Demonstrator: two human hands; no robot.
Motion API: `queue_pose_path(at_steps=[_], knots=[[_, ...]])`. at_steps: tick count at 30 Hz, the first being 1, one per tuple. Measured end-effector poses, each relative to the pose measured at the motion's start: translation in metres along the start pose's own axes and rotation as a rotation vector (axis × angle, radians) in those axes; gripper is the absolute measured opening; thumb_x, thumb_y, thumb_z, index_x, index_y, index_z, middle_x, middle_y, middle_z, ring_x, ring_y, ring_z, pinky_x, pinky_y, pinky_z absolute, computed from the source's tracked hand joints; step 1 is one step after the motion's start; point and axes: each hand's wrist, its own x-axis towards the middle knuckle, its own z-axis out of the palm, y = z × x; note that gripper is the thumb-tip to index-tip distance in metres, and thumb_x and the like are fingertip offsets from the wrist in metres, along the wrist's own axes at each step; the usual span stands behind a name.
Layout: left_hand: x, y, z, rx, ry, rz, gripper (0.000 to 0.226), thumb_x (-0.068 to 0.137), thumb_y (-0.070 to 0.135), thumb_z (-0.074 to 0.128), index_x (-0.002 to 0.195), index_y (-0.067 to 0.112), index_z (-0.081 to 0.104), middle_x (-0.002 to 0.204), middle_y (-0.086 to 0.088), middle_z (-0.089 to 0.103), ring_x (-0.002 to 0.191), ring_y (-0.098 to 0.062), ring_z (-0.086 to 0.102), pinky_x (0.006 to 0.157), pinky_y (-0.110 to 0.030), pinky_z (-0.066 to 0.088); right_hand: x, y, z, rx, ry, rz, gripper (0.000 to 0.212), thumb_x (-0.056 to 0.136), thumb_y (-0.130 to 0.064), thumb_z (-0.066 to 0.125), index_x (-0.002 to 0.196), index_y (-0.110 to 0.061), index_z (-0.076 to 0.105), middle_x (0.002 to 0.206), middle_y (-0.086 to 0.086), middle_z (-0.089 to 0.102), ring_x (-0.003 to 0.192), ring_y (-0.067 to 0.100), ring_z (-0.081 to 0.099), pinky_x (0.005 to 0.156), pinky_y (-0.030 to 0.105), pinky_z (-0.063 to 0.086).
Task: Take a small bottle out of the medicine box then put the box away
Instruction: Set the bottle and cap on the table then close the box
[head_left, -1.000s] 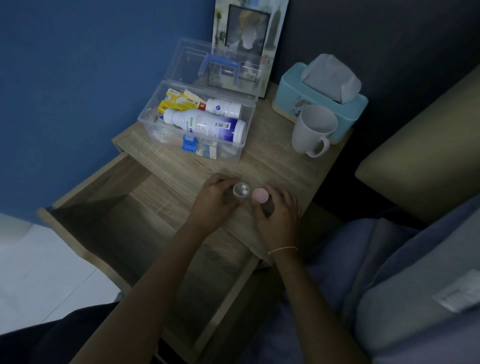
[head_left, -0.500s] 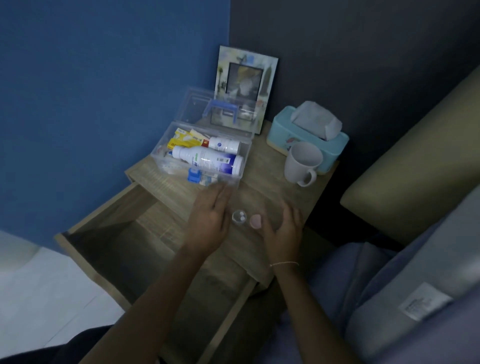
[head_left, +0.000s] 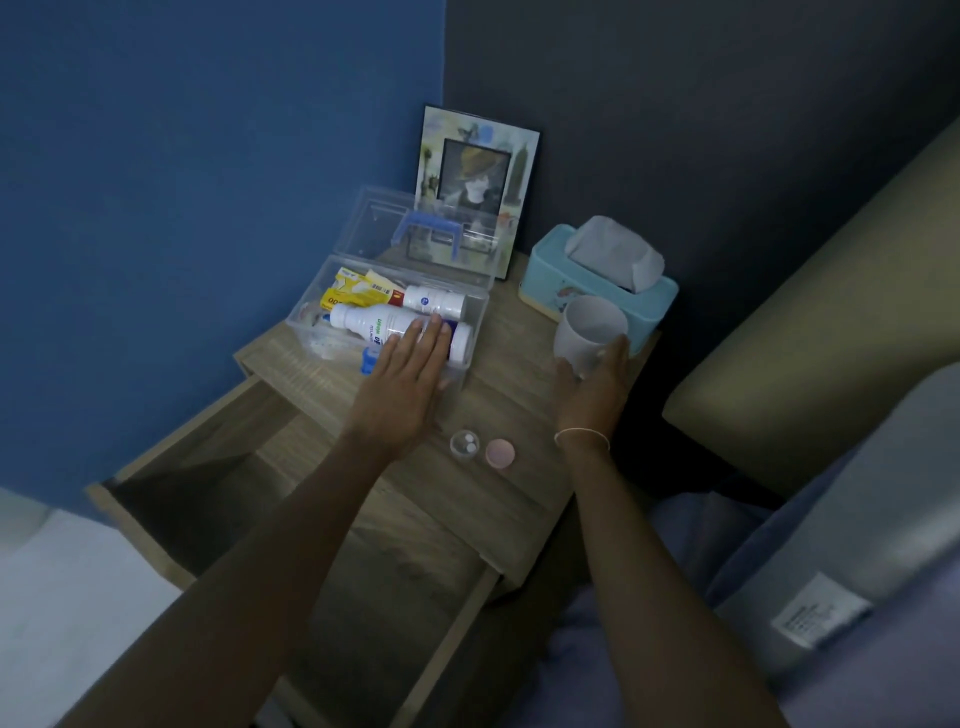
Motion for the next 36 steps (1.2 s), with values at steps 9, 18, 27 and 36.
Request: queue_pose_path(at_steps=[9,18,27,36], knots=[[0.001,-0.001,0.005,-0.034,-0.018,-0.023,0.058,0.102,0.032,0.023,0.150,0.010,-0.002,0.161,-0.009,-0.004,0.148,-0.023,-0.007,0.121,-0.041,-0.002,0.020,-0.001,-0.010,0.132,0.086,0.115,0.029,0.085,-0.014,0.067,0.110,0.000,0.064,0.116,0.017,0.068,0.109,0.028,0.063,0.089,0.033,0.051],[0.000,-0.001,0.003,-0.058,-0.022,-0.019,0.058,0.102,0.032,0.023,0.150,0.010,-0.001,0.161,-0.008,-0.004,0.148,-0.023,-0.007,0.121,-0.041,-0.002,0.003,-0.002,-0.015,0.205,0.071,0.136,0.030,0.086,-0.015,0.068,0.114,-0.004,0.068,0.110,0.013,0.071,0.102,0.023,0.066,0.090,0.034,0.054],[-0.015,0.006,0.007,-0.082,0.027,-0.016,0.058,0.102,0.025,0.031,0.150,0.006,0.005,0.160,-0.011,0.002,0.148,-0.025,0.000,0.121,-0.039,0.002,-0.045,0.007,-0.024,0.216,-0.061,0.028,0.045,0.088,-0.015,0.066,0.132,-0.009,0.057,0.116,0.010,0.070,0.105,0.015,0.063,0.092,0.025,0.049],[-0.030,0.017,0.014,-0.127,-0.008,-0.056,0.059,0.101,0.027,0.029,0.150,0.007,0.003,0.161,-0.012,-0.001,0.148,-0.025,-0.003,0.121,-0.039,0.003,-0.078,0.009,-0.024,0.201,-0.090,-0.056,0.048,0.084,-0.016,0.071,0.130,-0.010,0.058,0.115,0.012,0.071,0.105,0.021,0.067,0.095,0.031,0.051]])
